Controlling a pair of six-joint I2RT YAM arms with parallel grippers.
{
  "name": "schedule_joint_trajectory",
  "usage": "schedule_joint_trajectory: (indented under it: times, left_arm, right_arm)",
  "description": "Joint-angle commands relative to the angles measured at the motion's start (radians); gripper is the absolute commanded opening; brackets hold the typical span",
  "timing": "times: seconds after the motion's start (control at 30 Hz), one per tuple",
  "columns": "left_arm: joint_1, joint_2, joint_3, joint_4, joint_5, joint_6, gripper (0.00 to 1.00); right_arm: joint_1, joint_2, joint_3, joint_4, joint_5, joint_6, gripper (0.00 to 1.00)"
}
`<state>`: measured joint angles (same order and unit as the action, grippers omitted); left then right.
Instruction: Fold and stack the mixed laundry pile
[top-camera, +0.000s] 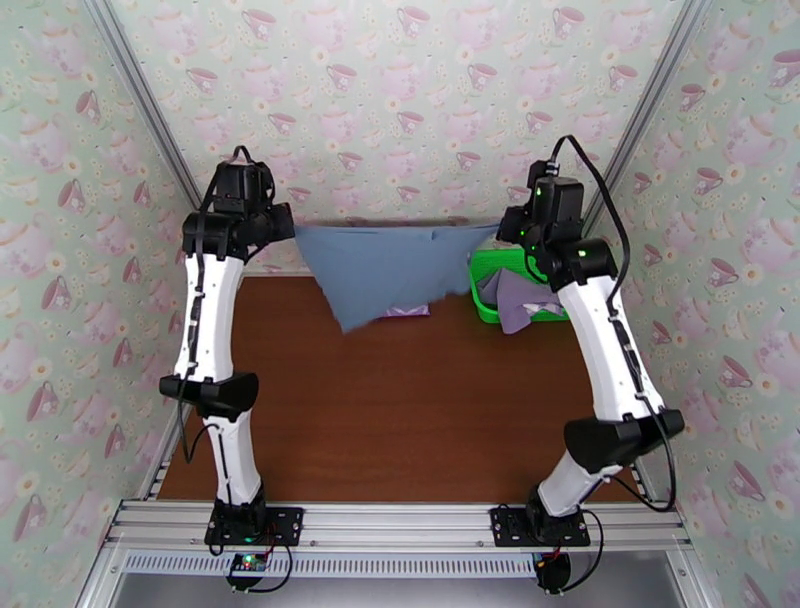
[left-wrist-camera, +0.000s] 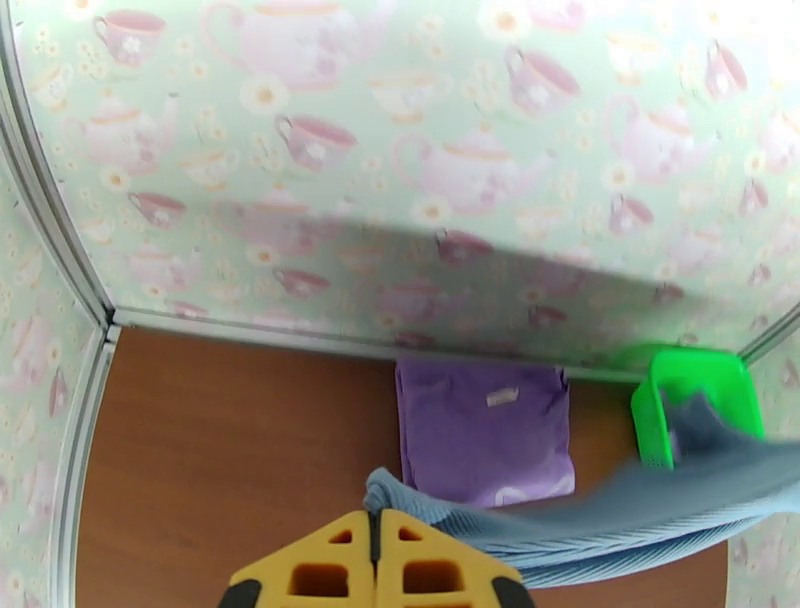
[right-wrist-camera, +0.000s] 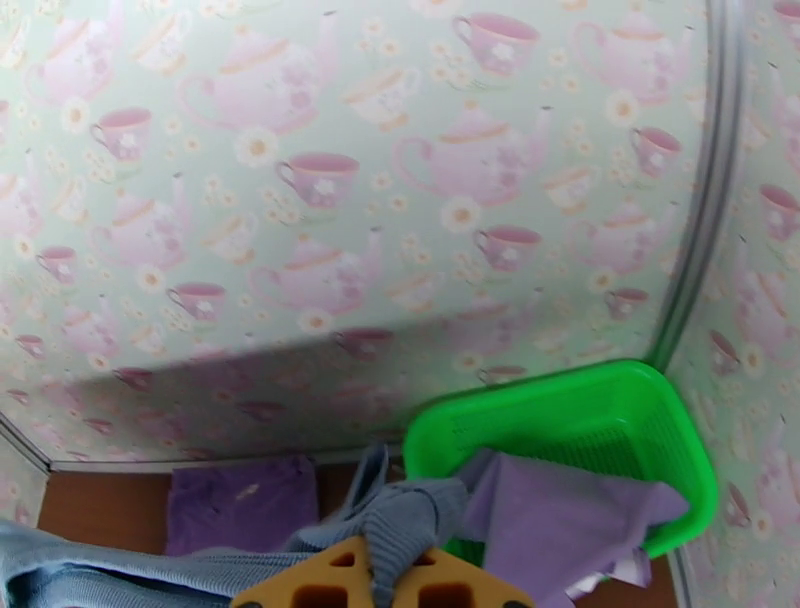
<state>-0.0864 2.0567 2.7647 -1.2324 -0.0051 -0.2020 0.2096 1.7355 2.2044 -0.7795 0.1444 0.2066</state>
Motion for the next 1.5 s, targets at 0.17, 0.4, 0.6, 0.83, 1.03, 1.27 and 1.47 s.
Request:
schedule_joint_trajectory:
  times: [0.17,0.4,0.6,0.83,1.03,1.27,1.47]
  left_arm:
    - [0.014,-0.535,-0.840,0.450,0.041,-0.029,0.00]
    - [-0.021,-0.974,-1.770,0.755,0.001,-0.215,0.00]
    - [-0.036,-1.246,-2.213,0.735,-0.066,-0.438,0.00]
    - [-0.038,-1.520,-2.389,0.548,-0.176,-0.593,0.00]
    - [-0.036,-1.606,-2.433,0.471,-0.195,-0.631,0.00]
    - [-0.038,-1.607,-2.474,0.483,-0.132,-0.663,0.00]
    - [-0.038,-1.601,-2.484,0.487,-0.119,-0.656,0.00]
  right_arm:
    - [-0.009,-0.203,-0.406,0.159,-0.112,0.051,0.00]
    - [0.009,-0.378,-1.094,0.417,-0.317,0.189,0.00]
    - [0.118,-0.510,-1.483,0.509,-0.348,0.289,0.00]
    - [0.141,-0.733,-1.690,0.427,-0.324,0.379,0.00]
    - [0.141,-0.819,-1.738,0.329,-0.332,0.415,0.00]
    - [0.142,-0.820,-1.795,0.309,-0.362,0.466,0.00]
    - [0.143,-0.806,-1.800,0.274,-0.453,0.446,0.49]
